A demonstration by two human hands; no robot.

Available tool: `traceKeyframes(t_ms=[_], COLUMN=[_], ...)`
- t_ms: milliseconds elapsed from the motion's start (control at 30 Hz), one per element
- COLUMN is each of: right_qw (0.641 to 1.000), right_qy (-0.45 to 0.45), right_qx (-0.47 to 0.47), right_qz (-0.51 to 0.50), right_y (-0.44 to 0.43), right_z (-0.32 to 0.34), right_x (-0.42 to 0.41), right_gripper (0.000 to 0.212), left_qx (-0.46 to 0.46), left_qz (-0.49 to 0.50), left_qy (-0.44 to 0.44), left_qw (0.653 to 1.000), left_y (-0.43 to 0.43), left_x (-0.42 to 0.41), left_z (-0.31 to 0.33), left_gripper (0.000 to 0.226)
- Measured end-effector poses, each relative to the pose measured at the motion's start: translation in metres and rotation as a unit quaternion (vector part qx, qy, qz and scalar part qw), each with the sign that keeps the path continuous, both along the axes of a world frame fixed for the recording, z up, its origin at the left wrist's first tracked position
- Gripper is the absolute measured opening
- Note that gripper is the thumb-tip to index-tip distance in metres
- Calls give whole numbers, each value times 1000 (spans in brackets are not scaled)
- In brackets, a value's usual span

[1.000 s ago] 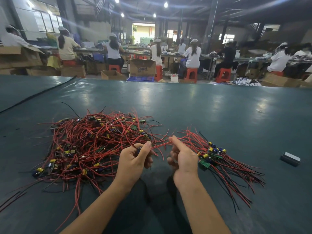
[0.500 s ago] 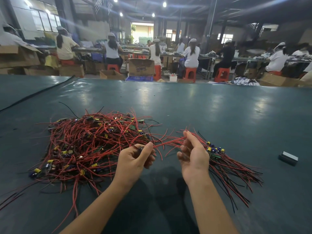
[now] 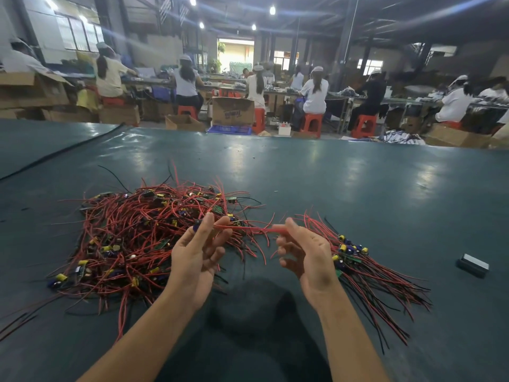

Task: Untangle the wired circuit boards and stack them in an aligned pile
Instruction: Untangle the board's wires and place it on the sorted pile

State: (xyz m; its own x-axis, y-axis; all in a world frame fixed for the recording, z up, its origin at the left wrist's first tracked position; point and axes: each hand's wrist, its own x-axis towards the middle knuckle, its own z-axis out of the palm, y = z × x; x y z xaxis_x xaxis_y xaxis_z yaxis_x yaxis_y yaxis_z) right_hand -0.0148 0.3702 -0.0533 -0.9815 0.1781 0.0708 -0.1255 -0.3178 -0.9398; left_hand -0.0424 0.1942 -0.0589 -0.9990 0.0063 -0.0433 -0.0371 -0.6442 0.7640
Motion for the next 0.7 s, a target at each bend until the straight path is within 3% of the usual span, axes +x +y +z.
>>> traceKeyframes(t_ms=[67,133,267,367,433,567,700], right_qw=[999,997,994,995,996,997,999], right_qy=[-5,-35,-97,-90,-70,-47,-43], right_qx=[-22,-62,-55,-13,22,42,-17], right_qz=[27,33,22,40,54,44,6], right_y=[2,3,-4,-17,-28,-45,-52], right_z=[-1,-4,-8,-10,-10,-12,-13], right_x=[0,-1,-2,-1,1,3,3], right_gripper=[66,84,63,49,45,36,28], left_qx=[35,58,65,6,-62,-115,-141], left_qz=[-28,-48,-111,-188,-229,-266,-281], left_qy=[-20,-36,-55,-63,-64,-70,-65], left_qw=[999,997,990,980,969,954,947], left_y=[-2,-3,-1,2,3,8,3], left_x=[-2,-4,-6,-3,-3,-4,-5], left_z=[1,-1,-3,-5,-8,-5,-5], left_gripper=[58,58,32,29,35,73,41])
